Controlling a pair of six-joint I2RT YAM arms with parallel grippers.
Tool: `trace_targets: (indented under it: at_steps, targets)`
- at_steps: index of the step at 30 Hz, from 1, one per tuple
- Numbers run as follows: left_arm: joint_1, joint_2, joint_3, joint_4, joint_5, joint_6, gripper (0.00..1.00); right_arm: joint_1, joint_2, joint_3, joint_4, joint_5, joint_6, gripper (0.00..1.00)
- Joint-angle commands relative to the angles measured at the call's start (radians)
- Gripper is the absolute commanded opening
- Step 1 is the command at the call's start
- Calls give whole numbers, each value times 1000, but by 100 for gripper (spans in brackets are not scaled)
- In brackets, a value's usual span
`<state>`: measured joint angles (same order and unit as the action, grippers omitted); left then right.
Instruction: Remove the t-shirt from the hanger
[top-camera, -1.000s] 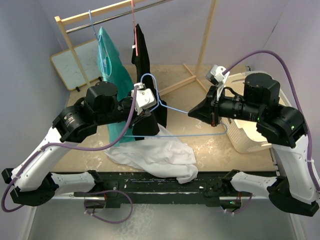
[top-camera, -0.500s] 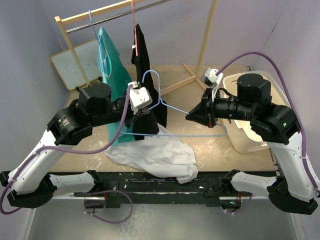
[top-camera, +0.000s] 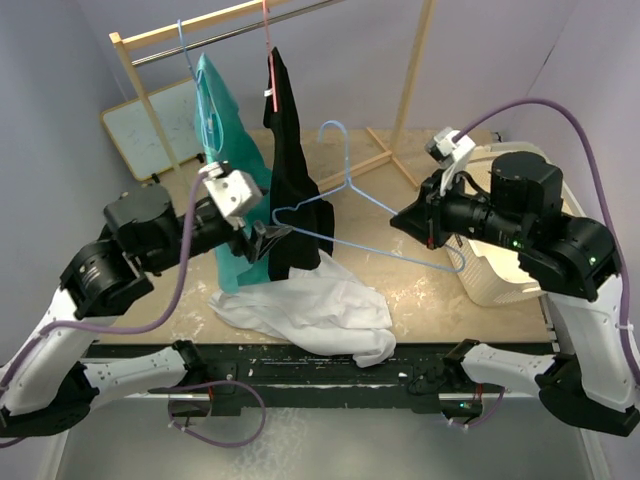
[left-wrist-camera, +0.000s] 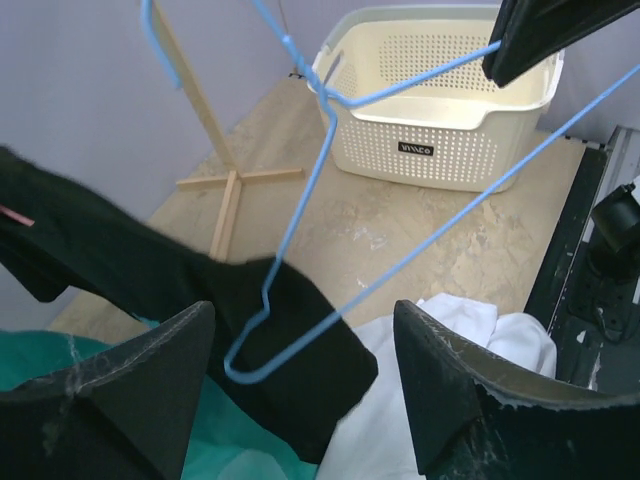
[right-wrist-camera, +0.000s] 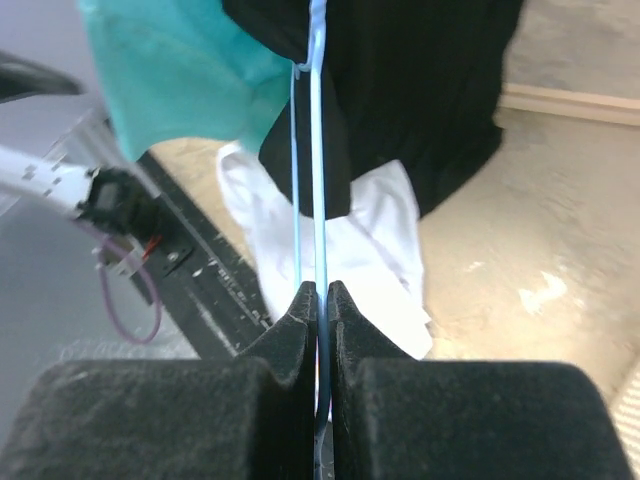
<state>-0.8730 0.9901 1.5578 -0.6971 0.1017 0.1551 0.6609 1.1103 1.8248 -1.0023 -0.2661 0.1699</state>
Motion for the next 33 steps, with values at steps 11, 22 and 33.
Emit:
trace_targets:
  at_steps: [11, 22, 33]
  targets:
    - [-3, -472, -321, 132, -292, -193, 77, 1, -73, 378, -62, 502, 152, 0]
    - [-3, -648, -512, 89, -383, -331, 75, 0, -193, 442, -92, 551, 229, 0]
    - [-1, -656, -602, 76, -322, -400, 71, 0, -197, 187, 65, 736, 168, 0]
